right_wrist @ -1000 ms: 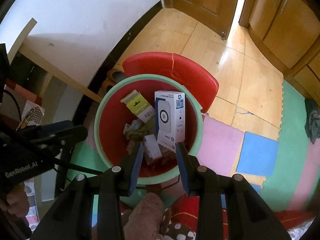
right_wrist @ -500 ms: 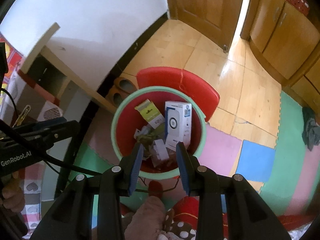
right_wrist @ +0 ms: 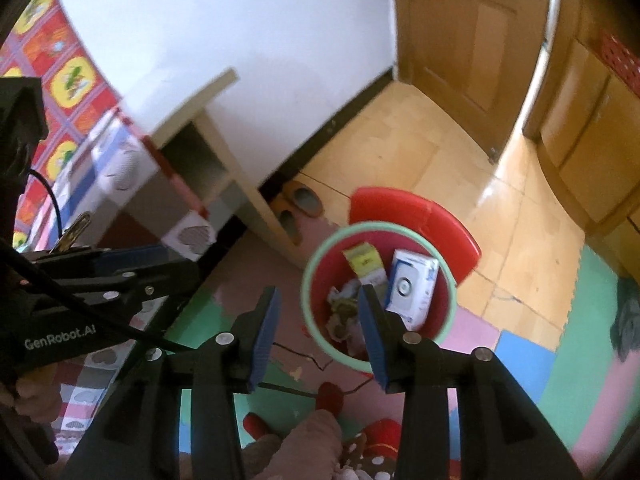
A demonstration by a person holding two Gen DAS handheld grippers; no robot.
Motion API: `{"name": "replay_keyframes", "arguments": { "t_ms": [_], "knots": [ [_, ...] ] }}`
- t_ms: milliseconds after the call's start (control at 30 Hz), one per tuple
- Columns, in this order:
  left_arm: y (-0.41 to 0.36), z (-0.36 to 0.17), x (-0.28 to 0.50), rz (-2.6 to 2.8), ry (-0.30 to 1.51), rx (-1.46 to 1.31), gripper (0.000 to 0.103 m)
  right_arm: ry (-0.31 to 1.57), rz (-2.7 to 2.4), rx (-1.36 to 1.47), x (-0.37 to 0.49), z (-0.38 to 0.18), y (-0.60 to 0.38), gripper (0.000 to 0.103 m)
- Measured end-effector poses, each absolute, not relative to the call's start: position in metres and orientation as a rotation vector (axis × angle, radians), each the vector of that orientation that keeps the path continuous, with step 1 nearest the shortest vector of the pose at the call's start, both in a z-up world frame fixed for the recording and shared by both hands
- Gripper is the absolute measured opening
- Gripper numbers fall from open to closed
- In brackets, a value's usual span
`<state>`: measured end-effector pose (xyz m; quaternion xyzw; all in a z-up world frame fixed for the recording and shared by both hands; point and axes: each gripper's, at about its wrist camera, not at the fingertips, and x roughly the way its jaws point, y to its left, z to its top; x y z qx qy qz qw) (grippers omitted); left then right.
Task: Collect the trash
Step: 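Move both tools back over the trash on the bed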
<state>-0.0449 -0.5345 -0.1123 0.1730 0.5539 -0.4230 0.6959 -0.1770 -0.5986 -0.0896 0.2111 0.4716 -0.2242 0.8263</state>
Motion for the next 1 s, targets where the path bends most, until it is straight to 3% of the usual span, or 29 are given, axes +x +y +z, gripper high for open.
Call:
{"name": "replay_keyframes", "arguments": {
  "t_ms": [467,1000],
  "knots": [
    [-0.43,-0.061,-0.01,-0.809,1.176,0.278,0.041,0.946,-0.318,0.351,-0.134,-0.035,-0.519,0.041],
    [-0.293,-0.03,0.023,-0.608,1.125,0.173,0.041,0.939,-0.108,0.244,-0.078,-0.011,-0.409,0.041]
  ]
}}
